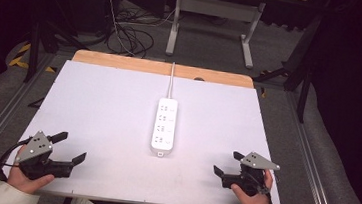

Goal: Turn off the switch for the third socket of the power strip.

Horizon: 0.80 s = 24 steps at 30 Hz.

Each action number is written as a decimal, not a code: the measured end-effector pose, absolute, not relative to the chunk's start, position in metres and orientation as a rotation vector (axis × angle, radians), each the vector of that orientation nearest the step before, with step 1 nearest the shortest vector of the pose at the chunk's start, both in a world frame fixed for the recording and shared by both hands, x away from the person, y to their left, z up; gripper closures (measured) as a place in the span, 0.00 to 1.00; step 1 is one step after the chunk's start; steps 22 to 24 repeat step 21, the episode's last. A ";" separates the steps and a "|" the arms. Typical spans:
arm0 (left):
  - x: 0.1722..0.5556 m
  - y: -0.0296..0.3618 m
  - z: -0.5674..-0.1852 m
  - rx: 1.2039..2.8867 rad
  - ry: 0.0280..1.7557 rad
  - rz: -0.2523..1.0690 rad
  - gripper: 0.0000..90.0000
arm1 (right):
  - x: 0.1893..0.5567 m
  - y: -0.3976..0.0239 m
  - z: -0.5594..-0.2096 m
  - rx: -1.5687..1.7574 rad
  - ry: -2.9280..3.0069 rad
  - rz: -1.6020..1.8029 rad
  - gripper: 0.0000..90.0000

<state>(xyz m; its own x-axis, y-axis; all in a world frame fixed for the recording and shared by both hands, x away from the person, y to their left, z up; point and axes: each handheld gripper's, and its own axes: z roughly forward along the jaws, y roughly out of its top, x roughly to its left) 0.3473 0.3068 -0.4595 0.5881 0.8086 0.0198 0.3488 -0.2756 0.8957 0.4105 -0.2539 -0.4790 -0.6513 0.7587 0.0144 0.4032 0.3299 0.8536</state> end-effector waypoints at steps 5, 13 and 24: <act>0.347 0.308 -0.459 1.861 0.935 0.606 0.12 | 0.410 -0.253 -0.478 1.024 2.211 1.250 0.11; 0.348 0.308 -0.459 1.860 0.935 0.611 0.12 | 0.409 -0.253 -0.478 1.020 2.213 1.247 0.11; 0.347 0.308 -0.460 1.855 0.942 0.613 0.12 | 0.410 -0.253 -0.478 1.019 2.211 1.241 0.11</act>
